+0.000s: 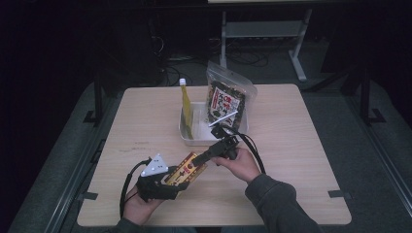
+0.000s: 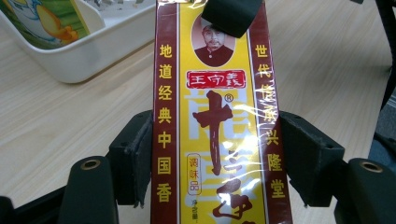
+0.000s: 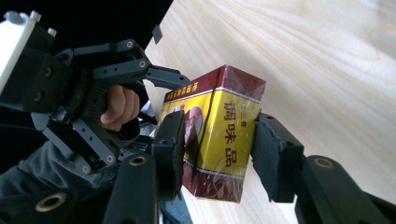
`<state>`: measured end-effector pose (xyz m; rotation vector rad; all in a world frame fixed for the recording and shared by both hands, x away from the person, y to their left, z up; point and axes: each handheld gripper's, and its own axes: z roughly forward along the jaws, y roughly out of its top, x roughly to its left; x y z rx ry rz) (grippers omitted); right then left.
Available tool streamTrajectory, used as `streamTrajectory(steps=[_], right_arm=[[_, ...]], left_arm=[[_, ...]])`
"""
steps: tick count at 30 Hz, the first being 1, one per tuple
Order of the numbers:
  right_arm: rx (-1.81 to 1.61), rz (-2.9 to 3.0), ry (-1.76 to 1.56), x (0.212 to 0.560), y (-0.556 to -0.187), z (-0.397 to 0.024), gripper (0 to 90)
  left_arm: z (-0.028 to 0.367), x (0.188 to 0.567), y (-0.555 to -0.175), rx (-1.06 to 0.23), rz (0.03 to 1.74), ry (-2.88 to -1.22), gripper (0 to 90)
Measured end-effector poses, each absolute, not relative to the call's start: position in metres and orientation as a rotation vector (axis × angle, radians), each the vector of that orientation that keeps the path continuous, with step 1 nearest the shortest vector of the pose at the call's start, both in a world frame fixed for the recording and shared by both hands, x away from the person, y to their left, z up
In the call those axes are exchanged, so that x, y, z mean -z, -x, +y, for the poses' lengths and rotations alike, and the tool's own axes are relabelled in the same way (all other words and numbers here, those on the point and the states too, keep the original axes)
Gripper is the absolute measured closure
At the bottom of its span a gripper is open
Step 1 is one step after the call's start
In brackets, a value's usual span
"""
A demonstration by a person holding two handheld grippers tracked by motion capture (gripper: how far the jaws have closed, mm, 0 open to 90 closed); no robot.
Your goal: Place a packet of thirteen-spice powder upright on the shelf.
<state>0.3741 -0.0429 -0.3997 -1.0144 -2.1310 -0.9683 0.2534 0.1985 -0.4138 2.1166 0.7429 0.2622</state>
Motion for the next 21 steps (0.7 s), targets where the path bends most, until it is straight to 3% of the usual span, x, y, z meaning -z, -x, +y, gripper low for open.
streamTrajectory(steps=[10,21], right_arm=[[0.966,-2.046,1.036,0.4,-0.377,-0.046,67.6],[0.979,-2.212,1.111,0.385,-0.373,-0.05,68.2]], left_arm=[[0.193,0.42,-0.254,-0.269,0.735,-2.146,29.6],[0.205,0.416,-0.256,-0.283,0.778,-2.084,24.8]])
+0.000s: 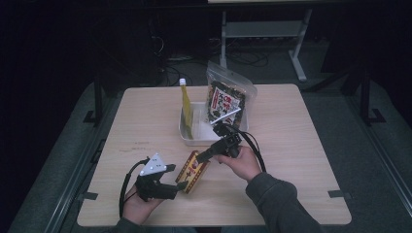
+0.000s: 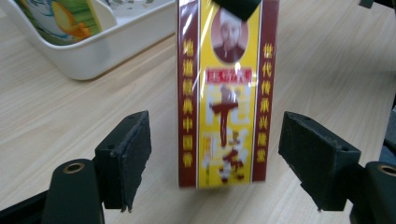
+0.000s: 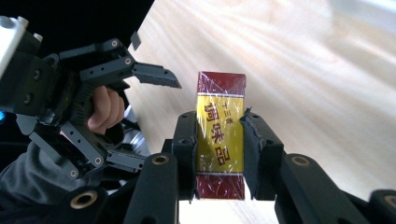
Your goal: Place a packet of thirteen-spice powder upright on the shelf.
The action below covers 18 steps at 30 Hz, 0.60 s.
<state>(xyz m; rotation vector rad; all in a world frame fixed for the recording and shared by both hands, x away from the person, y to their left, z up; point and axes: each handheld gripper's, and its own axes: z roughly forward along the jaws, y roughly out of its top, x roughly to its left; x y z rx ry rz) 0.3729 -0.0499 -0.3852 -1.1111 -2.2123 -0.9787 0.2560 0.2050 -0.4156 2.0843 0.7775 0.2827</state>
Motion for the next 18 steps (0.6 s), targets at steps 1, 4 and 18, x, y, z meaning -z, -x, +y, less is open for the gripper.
streamTrajectory(steps=[1,4,18], right_arm=[[0.986,-2.218,1.122,0.382,-0.373,-0.051,68.2],[1.003,-2.263,1.142,0.37,-0.372,-0.054,68.2],[1.121,-2.355,1.247,0.326,-0.377,-0.075,68.2]], left_arm=[[0.206,0.415,-0.256,-0.286,0.782,-2.08,24.7],[0.209,0.415,-0.256,-0.296,0.794,-2.071,24.4],[0.221,0.416,-0.259,-0.317,0.835,-2.051,24.5]])
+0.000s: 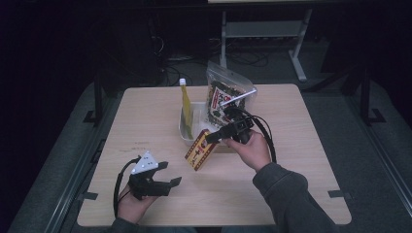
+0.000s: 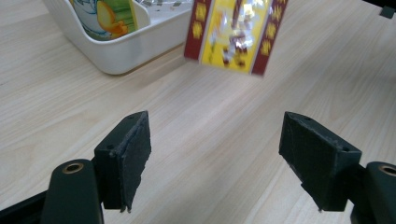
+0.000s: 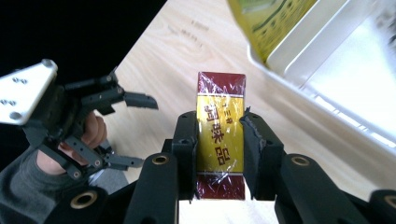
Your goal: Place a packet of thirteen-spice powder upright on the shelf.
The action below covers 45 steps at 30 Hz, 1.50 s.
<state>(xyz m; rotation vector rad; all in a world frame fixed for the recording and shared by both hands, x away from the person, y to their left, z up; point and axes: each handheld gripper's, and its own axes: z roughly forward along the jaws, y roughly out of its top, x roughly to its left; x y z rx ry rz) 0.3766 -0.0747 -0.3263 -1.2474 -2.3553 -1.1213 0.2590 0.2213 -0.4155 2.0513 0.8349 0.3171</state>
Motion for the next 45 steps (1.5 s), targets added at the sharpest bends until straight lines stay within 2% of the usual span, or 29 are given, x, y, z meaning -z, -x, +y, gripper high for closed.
streamTrajectory(steps=[18,45], right_arm=[[1.112,-2.453,1.398,0.29,-0.401,-0.075,68.1],[1.136,-2.387,1.771,0.292,-0.444,-0.049,68.0]], left_arm=[[0.227,0.418,-0.264,-0.335,0.869,-2.043,24.4],[0.243,0.423,-0.267,-0.328,0.927,-2.024,23.7]])
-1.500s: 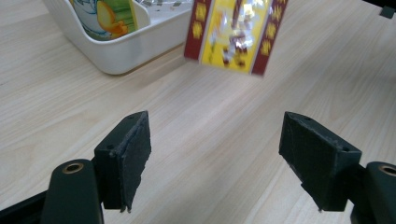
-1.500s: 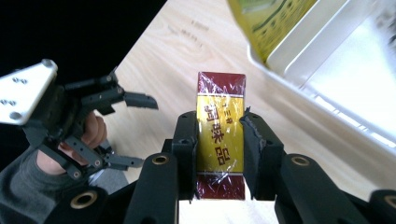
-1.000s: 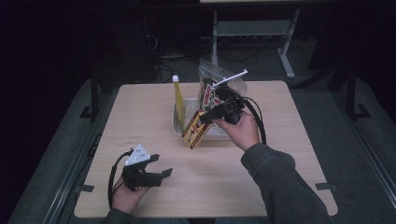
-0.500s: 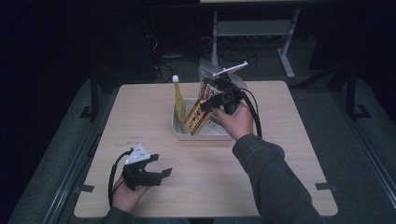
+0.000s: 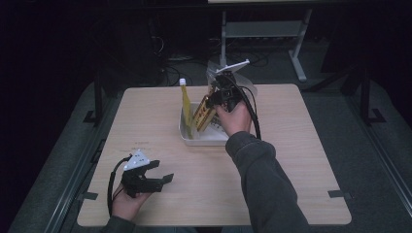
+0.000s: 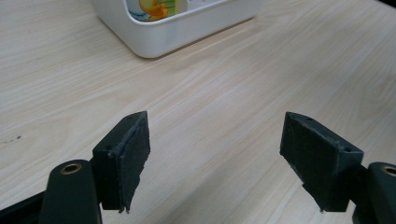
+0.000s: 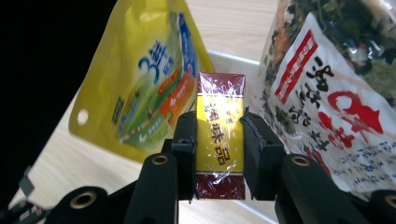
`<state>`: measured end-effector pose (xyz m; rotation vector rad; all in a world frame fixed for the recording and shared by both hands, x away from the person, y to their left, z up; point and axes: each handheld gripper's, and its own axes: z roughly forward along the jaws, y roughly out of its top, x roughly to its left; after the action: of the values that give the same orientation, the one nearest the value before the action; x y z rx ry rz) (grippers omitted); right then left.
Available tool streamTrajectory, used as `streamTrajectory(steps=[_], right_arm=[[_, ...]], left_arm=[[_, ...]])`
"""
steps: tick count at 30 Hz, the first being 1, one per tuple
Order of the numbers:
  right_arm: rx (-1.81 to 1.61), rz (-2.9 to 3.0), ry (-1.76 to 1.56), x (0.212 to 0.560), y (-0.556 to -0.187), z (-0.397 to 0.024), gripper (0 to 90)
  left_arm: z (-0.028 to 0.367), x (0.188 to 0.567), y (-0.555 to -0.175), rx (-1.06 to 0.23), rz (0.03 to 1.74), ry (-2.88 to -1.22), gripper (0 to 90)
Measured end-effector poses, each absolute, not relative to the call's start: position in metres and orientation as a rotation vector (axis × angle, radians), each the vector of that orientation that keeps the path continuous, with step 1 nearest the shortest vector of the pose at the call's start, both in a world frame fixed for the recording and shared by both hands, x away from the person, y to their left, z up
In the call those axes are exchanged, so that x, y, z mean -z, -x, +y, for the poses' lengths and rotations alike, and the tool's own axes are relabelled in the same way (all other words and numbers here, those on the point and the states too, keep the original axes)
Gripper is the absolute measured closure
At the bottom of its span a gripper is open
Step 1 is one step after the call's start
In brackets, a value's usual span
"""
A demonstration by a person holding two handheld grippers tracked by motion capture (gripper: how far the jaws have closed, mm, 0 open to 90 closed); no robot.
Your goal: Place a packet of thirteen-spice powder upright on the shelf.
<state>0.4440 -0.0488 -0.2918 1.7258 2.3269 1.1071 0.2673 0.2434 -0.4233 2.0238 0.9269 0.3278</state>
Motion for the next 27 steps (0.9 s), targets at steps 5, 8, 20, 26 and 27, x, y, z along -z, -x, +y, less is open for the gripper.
streamTrajectory(steps=[5,8,20,26,27], right_arm=[[-1.123,2.269,-1.798,0.297,-0.448,-0.045,68.0],[-1.122,2.245,-1.833,0.3,-0.451,-0.041,68.0],[-1.12,2.18,-1.905,0.309,-0.456,-0.034,68.0],[-1.112,2.169,-1.911,0.311,-0.457,-0.031,67.8],[-1.106,2.171,-1.906,0.312,-0.456,-0.03,67.7]], left_arm=[[0.244,0.424,-0.267,-0.326,0.924,-2.026,23.7],[0.246,0.424,-0.267,-0.327,0.924,-2.024,23.7],[0.245,0.423,-0.268,-0.328,0.925,-2.021,23.7],[0.244,0.424,-0.268,-0.324,0.923,-2.02,23.7],[0.245,0.424,-0.268,-0.324,0.922,-2.019,23.7]])
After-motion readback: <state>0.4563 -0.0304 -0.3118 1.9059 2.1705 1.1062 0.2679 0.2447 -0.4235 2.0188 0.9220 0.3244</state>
